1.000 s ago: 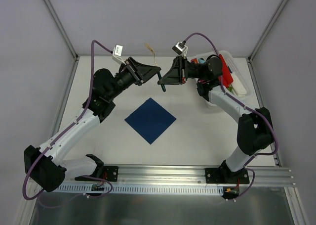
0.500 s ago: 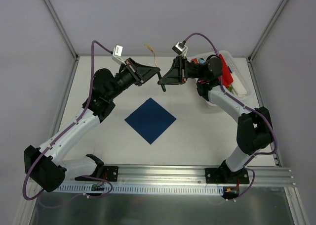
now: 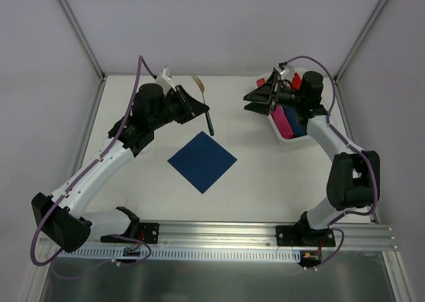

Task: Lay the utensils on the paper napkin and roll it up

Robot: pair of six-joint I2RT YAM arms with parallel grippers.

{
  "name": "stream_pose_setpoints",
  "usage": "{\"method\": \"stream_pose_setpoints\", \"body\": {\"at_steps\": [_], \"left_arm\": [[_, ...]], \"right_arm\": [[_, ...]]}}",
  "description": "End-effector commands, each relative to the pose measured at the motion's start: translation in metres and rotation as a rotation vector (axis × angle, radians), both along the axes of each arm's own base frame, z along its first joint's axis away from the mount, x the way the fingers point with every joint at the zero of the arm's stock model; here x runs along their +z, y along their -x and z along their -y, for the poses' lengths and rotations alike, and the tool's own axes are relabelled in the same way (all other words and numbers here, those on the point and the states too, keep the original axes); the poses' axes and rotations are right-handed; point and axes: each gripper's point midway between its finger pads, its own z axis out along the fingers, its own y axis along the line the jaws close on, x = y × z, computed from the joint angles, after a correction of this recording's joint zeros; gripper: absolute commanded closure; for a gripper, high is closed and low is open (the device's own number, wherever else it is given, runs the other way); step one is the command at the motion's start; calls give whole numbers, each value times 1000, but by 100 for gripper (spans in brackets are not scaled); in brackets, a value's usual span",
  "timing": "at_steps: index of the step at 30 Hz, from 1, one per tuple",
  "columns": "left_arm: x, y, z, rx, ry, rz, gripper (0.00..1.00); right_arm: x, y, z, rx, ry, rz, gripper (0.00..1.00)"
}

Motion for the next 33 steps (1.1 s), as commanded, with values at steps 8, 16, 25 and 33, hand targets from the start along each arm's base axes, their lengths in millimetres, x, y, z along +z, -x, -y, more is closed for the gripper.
{"method": "stream_pose_setpoints", "body": {"at_steps": [8, 16, 25, 33], "left_arm": [[-159, 15, -35, 113, -498, -438, 100], [-213, 2, -33, 60, -744, -430, 100], [-251, -17, -20, -13, -842, -431, 100], [-282, -21, -11, -43, -844, -470, 100]], "right_arm": [[-79, 9, 77, -222, 614, 130, 1], [-88, 15, 82, -219, 649, 158, 1], [-94, 13, 77, -191, 630, 114, 1], [-99, 13, 78, -187, 634, 106, 1]]}}
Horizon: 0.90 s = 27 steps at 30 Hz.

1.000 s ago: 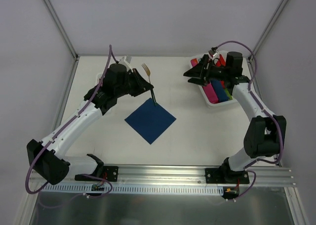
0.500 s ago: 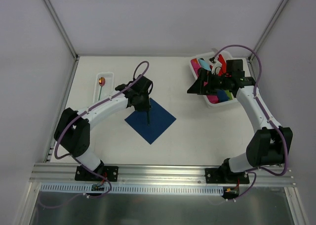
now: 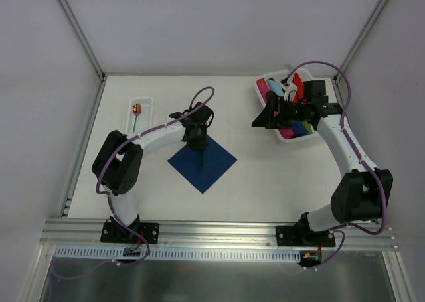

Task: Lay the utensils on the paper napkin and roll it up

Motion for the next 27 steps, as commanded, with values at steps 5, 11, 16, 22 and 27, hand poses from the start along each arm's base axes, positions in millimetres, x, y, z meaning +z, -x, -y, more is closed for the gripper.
{"method": "stream_pose_setpoints", "body": {"at_steps": [5, 11, 16, 22, 27], "left_arm": [[-8, -11, 13, -31, 18, 14, 100], [-14, -15, 5, -11, 15, -3, 100], [-20, -15, -2, 0, 16, -28, 100], [-29, -15, -7, 20, 18, -53, 100], [-33, -15, -8, 23, 19, -65, 100]], "right_arm": [[0, 1, -1, 20, 2, 6, 1], [-4, 2, -1, 24, 6, 2, 1], [-5, 2, -1, 28, 3, -1, 1], [-5, 3, -1, 30, 2, -1, 1], [-6, 2, -1, 31, 0, -8, 1]]}}
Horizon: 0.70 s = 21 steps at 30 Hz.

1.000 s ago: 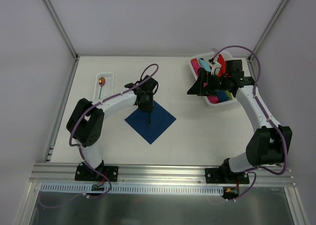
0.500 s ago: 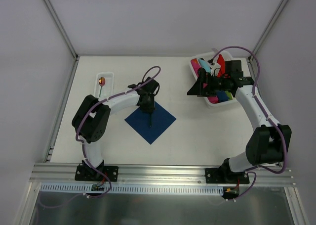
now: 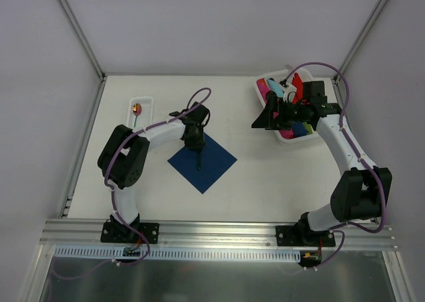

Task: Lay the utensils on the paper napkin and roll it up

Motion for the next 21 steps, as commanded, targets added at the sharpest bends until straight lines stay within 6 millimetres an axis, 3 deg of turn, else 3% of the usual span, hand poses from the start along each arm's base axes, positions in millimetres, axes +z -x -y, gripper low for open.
{"method": "stream_pose_setpoints", "body": {"at_steps": [1, 12, 21], "left_arm": [[-1, -1, 2, -16, 19, -8, 100], [-7, -2, -2, -15, 15, -21, 99], [-4, -4, -3, -18, 21, -15, 84]], "right_arm": [[0, 2, -2, 22, -8, 2, 1], [1, 0, -3, 25, -13, -5, 1], [0, 0, -3, 26, -12, -10, 1]]}}
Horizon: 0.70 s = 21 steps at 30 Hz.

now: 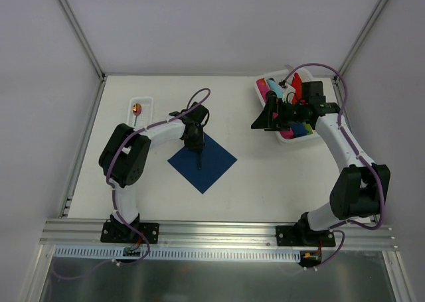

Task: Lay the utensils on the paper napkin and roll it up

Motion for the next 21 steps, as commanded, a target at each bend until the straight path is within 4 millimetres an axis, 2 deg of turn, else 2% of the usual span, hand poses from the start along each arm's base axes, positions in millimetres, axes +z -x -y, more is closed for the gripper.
{"method": "stream_pose_setpoints", "body": {"at_steps": [1, 8, 11, 14, 18, 19, 20, 21], "left_arm": [[4, -2, -1, -21, 10, 8, 82], [13, -5, 2, -27, 24, 28, 71], [22, -8, 4, -31, 38, 48, 69], [41, -11, 5, -38, 51, 78, 66], [86, -14, 2, -38, 66, 148, 64], [109, -13, -1, -40, 77, 180, 63], [120, -16, -9, -24, 82, 191, 61], [143, -18, -14, -20, 109, 228, 59]], "right_arm": [[7, 1, -2, 22, -11, 19, 1], [8, -1, -3, 24, -17, 18, 1], [9, -1, -3, 26, -20, 19, 1], [9, -1, -3, 25, -19, 20, 1], [9, -1, -3, 22, -15, 22, 1], [10, -1, -3, 22, -16, 24, 1], [10, -2, -3, 21, -14, 24, 1], [9, -1, -2, 22, -12, 23, 1]]}}
